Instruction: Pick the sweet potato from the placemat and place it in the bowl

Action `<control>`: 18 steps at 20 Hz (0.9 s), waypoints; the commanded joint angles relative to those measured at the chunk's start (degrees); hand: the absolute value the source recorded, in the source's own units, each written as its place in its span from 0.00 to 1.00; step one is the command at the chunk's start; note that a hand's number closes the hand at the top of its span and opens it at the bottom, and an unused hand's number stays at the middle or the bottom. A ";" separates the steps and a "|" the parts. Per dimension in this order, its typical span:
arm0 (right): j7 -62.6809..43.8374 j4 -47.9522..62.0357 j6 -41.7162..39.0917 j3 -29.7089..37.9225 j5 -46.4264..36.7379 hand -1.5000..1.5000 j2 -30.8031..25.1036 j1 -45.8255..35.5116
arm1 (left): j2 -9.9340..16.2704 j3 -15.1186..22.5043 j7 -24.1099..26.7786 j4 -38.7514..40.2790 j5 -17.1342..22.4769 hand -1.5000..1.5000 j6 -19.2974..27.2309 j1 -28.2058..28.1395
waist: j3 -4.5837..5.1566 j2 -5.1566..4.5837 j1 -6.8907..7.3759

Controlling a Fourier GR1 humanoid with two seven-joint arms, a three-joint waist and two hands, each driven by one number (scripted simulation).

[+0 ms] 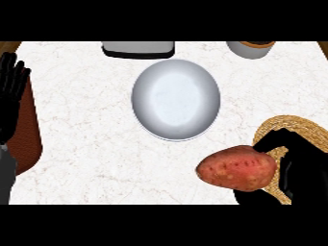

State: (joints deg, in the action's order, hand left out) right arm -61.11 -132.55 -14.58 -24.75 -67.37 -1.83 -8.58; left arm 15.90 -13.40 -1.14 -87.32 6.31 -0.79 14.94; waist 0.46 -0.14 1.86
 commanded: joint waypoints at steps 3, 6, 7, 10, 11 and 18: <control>-17.04 10.96 -3.42 -0.48 6.28 1.00 1.76 -19.38 | -0.91 0.28 3.41 3.14 -0.38 0.50 -0.54 0.04 | -0.19 -0.23 0.03; -18.45 19.80 0.55 1.06 8.26 1.00 1.78 -24.49 | -0.64 0.58 0.27 -0.24 -0.49 0.50 0.27 -0.51 | -0.32 0.02 0.55; -17.85 23.17 2.97 1.53 9.41 1.00 1.79 -25.14 | 0.88 -0.71 -1.03 2.24 -0.30 0.50 0.76 3.49 | -0.33 -0.26 0.27; -16.95 31.37 4.28 4.44 12.16 1.00 1.79 -30.24 | -0.30 -0.06 2.02 2.51 -0.18 0.50 -0.29 1.24 | -0.34 -0.22 0.33; -15.84 34.10 5.34 5.34 12.21 1.00 1.79 -30.82 | 0.21 -0.38 1.78 2.15 -0.08 0.50 -0.48 1.07 | -0.37 -0.19 0.22; -16.48 49.07 15.40 6.38 9.49 1.00 1.80 -29.77 | -0.81 0.15 1.36 0.78 0.28 0.50 -0.42 -0.11 | -0.43 -0.32 0.69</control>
State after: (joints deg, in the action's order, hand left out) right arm -66.94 -90.47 -6.61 -20.00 -58.20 -0.54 -37.68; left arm 15.93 -13.65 0.28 -85.72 6.33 -1.31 15.51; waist 0.09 -0.38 2.23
